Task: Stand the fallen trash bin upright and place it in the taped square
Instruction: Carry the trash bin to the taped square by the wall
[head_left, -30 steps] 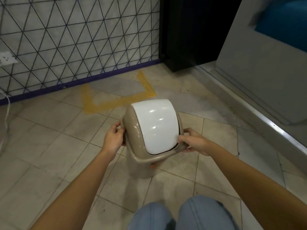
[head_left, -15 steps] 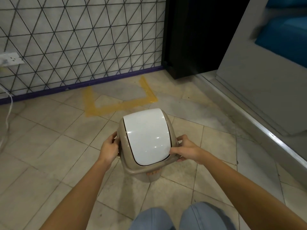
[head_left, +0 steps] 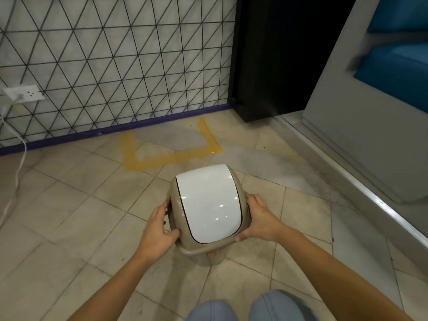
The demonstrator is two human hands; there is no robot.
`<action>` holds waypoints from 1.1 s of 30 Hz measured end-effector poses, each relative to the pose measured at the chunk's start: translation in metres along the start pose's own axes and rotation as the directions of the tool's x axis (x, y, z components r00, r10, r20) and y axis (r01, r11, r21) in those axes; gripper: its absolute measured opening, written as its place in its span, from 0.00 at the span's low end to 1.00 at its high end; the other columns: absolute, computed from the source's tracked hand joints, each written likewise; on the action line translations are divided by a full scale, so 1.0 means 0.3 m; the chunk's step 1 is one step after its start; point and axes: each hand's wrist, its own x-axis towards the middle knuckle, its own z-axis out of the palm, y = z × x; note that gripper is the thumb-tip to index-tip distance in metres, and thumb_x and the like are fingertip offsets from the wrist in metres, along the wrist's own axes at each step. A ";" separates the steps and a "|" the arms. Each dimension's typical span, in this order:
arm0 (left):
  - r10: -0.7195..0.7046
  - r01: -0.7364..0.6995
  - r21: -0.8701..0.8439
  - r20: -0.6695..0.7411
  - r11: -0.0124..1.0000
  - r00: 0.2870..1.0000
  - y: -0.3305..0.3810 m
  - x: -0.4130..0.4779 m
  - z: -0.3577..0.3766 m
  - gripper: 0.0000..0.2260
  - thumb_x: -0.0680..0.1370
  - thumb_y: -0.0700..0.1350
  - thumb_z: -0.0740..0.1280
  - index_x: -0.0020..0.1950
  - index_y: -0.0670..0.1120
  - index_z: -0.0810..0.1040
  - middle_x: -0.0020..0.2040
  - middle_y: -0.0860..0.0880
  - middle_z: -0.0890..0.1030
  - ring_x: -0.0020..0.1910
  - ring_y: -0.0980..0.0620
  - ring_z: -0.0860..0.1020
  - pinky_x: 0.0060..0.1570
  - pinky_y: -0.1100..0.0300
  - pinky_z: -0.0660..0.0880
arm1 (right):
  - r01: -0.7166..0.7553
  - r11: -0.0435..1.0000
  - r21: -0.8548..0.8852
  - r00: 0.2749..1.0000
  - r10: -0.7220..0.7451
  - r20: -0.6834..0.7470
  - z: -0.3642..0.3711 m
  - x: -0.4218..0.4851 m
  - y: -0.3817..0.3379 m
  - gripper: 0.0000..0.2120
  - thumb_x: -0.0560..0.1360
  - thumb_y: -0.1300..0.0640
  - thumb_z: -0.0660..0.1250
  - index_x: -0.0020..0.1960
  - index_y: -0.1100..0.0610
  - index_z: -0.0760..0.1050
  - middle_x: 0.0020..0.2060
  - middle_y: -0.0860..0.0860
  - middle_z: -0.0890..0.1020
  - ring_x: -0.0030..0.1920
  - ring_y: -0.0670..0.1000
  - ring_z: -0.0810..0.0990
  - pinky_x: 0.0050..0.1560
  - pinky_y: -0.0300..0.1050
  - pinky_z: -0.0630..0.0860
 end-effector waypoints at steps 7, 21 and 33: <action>0.101 -0.111 0.051 0.174 0.993 0.980 -0.009 -0.022 -0.013 0.61 0.54 0.60 0.80 0.76 0.59 0.44 0.73 0.58 0.60 0.71 0.59 0.58 0.68 0.56 0.60 | 0.036 0.999 0.027 0.998 -0.034 -0.043 -0.001 0.014 -0.014 0.60 0.51 0.51 0.82 0.74 0.51 0.50 0.64 0.49 0.64 0.67 0.50 0.59 0.66 0.43 0.60; 0.029 -0.030 0.010 0.104 1.000 0.994 0.000 0.080 -0.039 0.58 0.55 0.50 0.82 0.75 0.58 0.49 0.68 0.61 0.60 0.66 0.65 0.58 0.64 0.64 0.57 | 0.040 0.996 0.079 0.996 -0.033 -0.087 0.000 0.136 -0.059 0.62 0.51 0.54 0.83 0.74 0.49 0.48 0.66 0.50 0.65 0.68 0.51 0.59 0.66 0.44 0.59; -0.017 0.016 0.016 0.013 1.000 1.000 0.024 0.171 -0.057 0.55 0.53 0.48 0.83 0.75 0.52 0.57 0.69 0.55 0.65 0.67 0.58 0.63 0.63 0.64 0.61 | 0.090 0.995 0.044 0.995 -0.087 -0.057 -0.024 0.262 -0.110 0.60 0.53 0.55 0.83 0.74 0.56 0.49 0.66 0.55 0.64 0.69 0.55 0.59 0.66 0.45 0.59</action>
